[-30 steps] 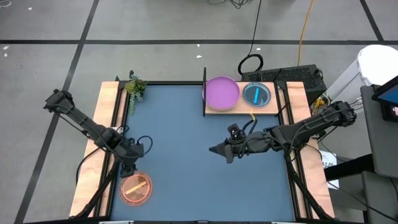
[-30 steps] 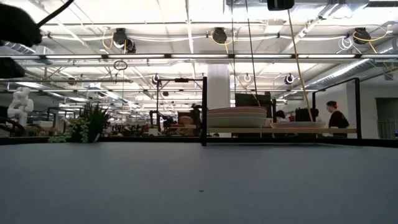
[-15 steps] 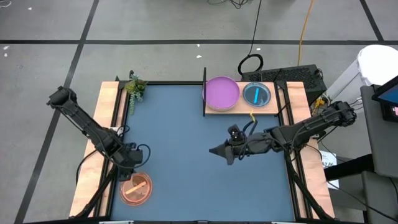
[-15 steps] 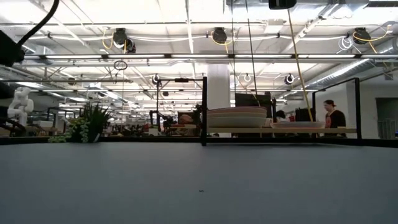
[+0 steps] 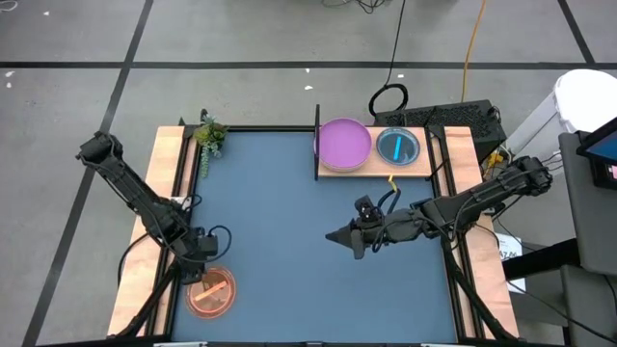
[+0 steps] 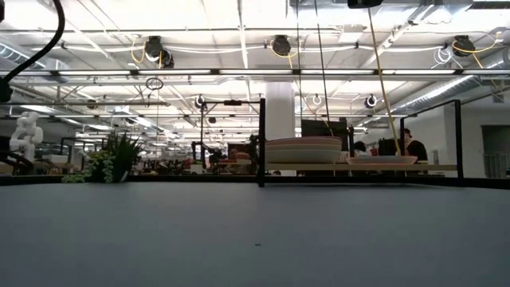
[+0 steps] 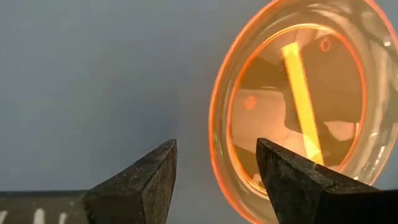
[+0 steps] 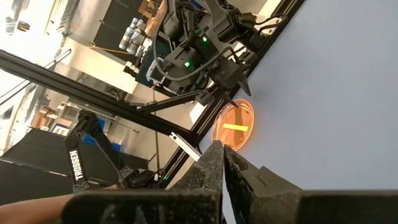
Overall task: Place and stack plates onto a shelf
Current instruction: Stack the light orange plate on top of the blue plate on the shelf
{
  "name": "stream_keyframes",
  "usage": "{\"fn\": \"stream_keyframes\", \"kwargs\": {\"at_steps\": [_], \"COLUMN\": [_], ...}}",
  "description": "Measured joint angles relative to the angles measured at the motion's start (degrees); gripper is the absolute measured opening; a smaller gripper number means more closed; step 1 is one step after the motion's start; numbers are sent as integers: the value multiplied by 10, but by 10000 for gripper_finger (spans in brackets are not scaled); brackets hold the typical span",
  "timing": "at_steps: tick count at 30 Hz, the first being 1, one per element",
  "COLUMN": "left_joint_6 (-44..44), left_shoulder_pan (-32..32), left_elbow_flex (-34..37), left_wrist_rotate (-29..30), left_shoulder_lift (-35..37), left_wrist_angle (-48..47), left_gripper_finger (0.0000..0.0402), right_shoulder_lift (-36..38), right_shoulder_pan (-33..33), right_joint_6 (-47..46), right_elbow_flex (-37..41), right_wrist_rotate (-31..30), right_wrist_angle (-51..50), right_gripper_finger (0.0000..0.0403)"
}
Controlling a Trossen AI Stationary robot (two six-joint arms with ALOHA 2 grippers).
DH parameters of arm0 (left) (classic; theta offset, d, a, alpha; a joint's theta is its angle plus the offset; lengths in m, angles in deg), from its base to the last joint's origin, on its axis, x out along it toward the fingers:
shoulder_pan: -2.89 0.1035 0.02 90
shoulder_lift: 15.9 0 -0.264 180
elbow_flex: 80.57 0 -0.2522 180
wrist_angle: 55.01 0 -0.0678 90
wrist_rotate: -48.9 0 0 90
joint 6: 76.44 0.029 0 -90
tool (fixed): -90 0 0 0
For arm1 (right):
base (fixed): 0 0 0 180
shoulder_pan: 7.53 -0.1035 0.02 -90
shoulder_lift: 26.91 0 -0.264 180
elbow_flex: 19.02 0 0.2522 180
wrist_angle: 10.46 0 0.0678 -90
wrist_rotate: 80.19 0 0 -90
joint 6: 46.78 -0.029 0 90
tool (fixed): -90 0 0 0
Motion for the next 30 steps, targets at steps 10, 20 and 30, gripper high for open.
{"fn": "stream_keyframes", "kwargs": {"at_steps": [10, 20, 30], "left_joint_6": [-68, -92, -106], "left_shoulder_pan": [-27, -33, -33], "left_elbow_flex": [22, 23, 23], "left_wrist_rotate": [7, 3, 3], "left_shoulder_lift": [0, 0, 0], "left_wrist_angle": [18, 29, 50], "left_gripper_finger": [195, 65, 6], "right_shoulder_lift": [0, 0, 0], "right_shoulder_pan": [0, 0, 0], "right_joint_6": [1, 3, 2], "right_elbow_flex": [0, 0, 0], "right_wrist_rotate": [0, 0, 0], "right_wrist_angle": [0, -1, -2], "right_gripper_finger": [0, 0, 0]}}
